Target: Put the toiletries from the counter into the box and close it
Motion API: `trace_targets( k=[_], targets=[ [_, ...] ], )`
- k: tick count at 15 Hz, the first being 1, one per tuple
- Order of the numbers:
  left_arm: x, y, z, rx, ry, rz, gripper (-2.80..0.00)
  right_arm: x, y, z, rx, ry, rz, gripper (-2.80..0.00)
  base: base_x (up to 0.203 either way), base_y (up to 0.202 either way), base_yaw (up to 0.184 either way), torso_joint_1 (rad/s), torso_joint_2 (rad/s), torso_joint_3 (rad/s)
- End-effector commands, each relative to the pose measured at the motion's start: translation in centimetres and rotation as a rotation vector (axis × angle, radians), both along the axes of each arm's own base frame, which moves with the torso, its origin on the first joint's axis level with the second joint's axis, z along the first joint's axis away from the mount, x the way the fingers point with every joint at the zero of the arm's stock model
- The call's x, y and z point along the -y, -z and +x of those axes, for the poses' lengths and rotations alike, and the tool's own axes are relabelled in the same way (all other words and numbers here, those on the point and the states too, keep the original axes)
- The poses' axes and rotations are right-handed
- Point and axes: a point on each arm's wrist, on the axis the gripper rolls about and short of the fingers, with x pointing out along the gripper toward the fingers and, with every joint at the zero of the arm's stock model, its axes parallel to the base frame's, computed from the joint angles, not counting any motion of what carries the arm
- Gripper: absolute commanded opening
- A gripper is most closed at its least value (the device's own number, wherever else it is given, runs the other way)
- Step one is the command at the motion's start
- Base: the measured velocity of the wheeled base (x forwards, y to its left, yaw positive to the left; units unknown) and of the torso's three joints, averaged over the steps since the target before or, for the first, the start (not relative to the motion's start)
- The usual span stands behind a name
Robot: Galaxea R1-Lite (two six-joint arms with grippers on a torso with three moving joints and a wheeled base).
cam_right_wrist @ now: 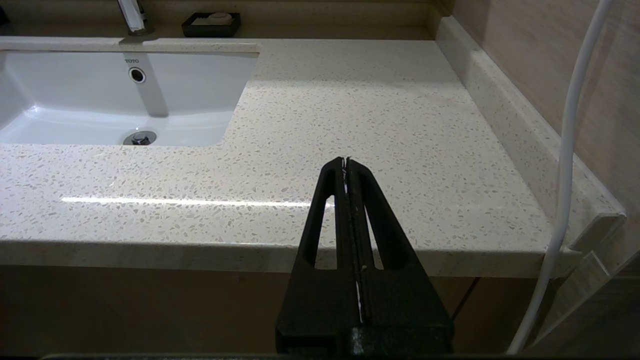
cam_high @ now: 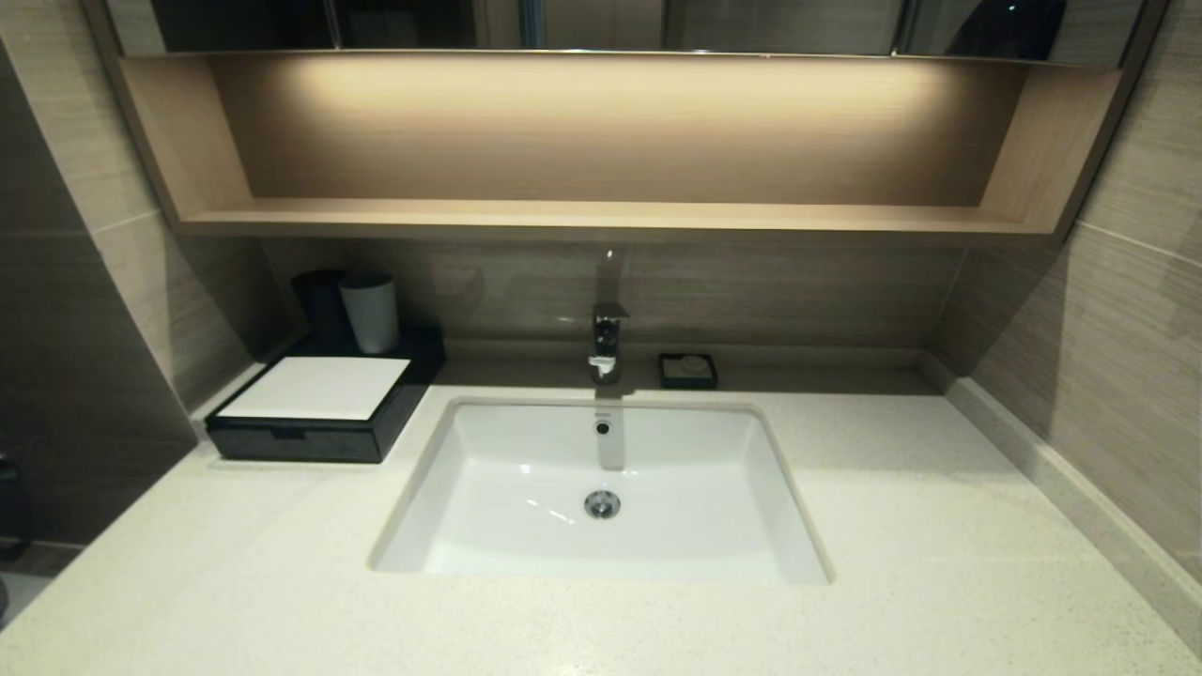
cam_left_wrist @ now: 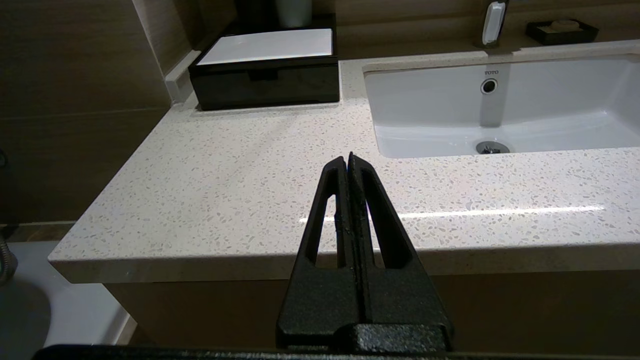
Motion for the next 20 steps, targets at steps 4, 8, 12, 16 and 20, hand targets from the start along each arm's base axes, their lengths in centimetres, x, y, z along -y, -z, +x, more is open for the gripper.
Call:
trace_targets(
  k=[4,8,12,16,20],
  targets=[
    [0.0,0.57,0.15,-0.02,0.0,0.003,-2.8,0.0,0.04,0.02,-0.002,0.0,-0.001,-2.8,0.0,0.0,0.0,0.0,0.0,0.0],
    [0.0,0.55,0.15,-0.019,0.0,-0.006,-2.8,0.0,0.04,0.02,-0.002,0.0,0.0,-2.8,0.0,0.0,0.0,0.0,0.0,0.0],
    [0.0,0.55,0.15,-0.02,-0.001,-0.014,-2.8,0.0,0.04,0.02,-0.002,0.0,0.0,-2.8,0.0,0.0,0.0,0.0,0.0,0.0],
    [0.0,0.55,0.15,-0.02,0.001,-0.014,-2.8,0.0,0.03,0.02,-0.001,0.0,0.0,-2.8,0.0,0.0,0.0,0.0,0.0,0.0],
    [0.0,0.55,0.15,-0.02,0.0,-0.014,-2.8,0.0,0.04,0.02,-0.002,0.0,0.0,-2.8,0.0,0.0,0.0,0.0,0.0,0.0]
  ],
)
